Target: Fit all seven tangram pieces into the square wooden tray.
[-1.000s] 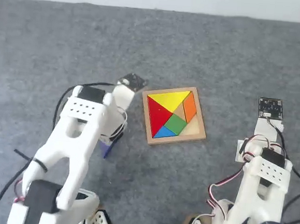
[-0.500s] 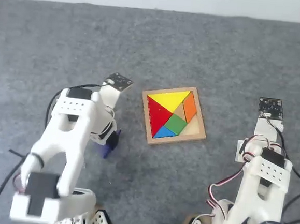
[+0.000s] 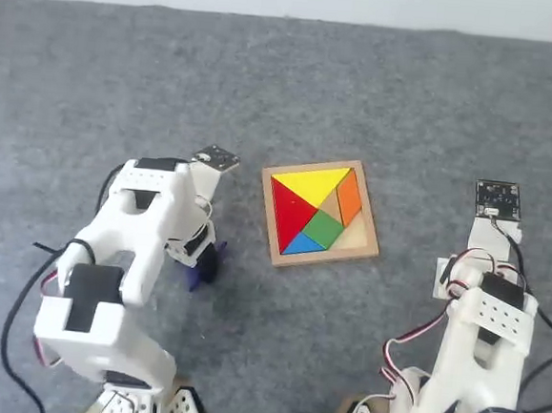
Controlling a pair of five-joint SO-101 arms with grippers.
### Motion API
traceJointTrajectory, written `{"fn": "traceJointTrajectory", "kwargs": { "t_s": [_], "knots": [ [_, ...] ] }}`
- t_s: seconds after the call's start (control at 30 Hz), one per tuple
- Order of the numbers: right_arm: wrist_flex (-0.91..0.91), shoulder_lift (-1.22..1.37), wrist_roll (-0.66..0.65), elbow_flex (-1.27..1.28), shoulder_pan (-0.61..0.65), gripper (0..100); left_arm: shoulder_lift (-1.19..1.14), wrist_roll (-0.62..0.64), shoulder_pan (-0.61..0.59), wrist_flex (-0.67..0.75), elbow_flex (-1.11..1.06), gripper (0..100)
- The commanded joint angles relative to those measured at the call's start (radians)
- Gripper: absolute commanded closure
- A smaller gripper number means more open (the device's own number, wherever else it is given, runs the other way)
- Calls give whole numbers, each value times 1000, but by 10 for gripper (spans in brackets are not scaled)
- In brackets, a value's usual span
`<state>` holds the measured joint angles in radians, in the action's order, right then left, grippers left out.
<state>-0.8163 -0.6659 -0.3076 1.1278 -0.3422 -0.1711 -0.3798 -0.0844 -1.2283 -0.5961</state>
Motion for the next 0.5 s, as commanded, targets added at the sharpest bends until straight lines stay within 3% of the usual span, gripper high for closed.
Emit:
{"fn": "traceJointTrajectory", "kwargs": {
  "t_s": [0.0,0.47],
  "knots": [
    [19,-19,-12,-5,7,989,6,-11,3,48,39,768],
    [19,-19,-12,-5,8,989,9,-26,-3,49,94,765]
  ]
}}
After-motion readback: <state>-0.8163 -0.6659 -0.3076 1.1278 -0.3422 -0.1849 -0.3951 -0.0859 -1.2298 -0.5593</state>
